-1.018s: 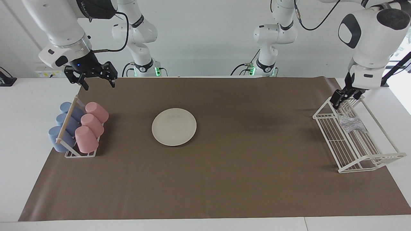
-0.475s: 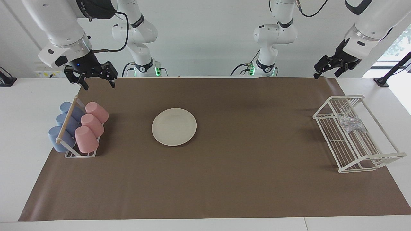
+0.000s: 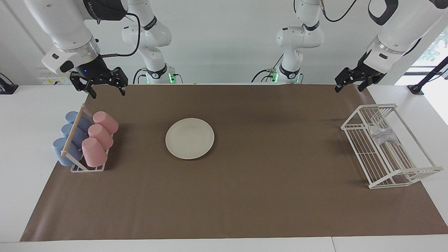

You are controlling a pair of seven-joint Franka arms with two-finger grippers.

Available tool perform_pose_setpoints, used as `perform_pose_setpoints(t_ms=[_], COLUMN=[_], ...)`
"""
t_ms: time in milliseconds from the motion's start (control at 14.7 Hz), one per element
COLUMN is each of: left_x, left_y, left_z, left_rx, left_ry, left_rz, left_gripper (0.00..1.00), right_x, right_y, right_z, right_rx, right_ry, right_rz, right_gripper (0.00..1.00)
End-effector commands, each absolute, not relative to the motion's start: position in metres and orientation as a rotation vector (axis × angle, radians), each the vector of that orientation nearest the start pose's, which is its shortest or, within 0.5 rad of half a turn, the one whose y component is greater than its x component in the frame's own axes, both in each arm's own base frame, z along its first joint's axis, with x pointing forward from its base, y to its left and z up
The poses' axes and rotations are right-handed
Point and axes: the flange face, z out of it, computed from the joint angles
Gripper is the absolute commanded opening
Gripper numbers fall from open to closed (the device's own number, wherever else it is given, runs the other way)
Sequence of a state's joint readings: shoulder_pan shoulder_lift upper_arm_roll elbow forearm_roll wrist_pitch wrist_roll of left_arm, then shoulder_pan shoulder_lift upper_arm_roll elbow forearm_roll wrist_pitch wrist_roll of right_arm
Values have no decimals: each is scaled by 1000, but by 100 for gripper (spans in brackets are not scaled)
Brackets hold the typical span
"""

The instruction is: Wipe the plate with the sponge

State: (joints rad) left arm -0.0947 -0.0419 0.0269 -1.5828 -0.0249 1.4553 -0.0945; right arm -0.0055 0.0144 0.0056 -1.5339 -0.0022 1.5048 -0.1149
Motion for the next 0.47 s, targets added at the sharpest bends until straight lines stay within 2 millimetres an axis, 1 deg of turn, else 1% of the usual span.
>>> perform_pose_setpoints(t_ms=[0,136,204,271,339,407], left_x=[526,521,520,519,517,518], left_y=[-44,-52,-47,-45,-43,-42], left_z=[645,649,652,650,641,636], left_rx=[-3085,-3049,-3060,-3064,-3081,-3117], left_ry=[-55,-26,-54,-64,-73,-87], left_rz=[180,158,147,153,174,156], left_gripper=[100,100,100,100,100,100], right_x=[555,555,554,554,554,554], right_y=[1,1,1,1,1,1], right_z=[630,630,630,630,630,630], right_rx=[-3130,-3130,-3130,-3130,-3130,-3130], right_ry=[-147,-147,-147,-147,-147,-147], right_rz=[72,72,74,76,74,76], right_gripper=[100,100,100,100,100,100])
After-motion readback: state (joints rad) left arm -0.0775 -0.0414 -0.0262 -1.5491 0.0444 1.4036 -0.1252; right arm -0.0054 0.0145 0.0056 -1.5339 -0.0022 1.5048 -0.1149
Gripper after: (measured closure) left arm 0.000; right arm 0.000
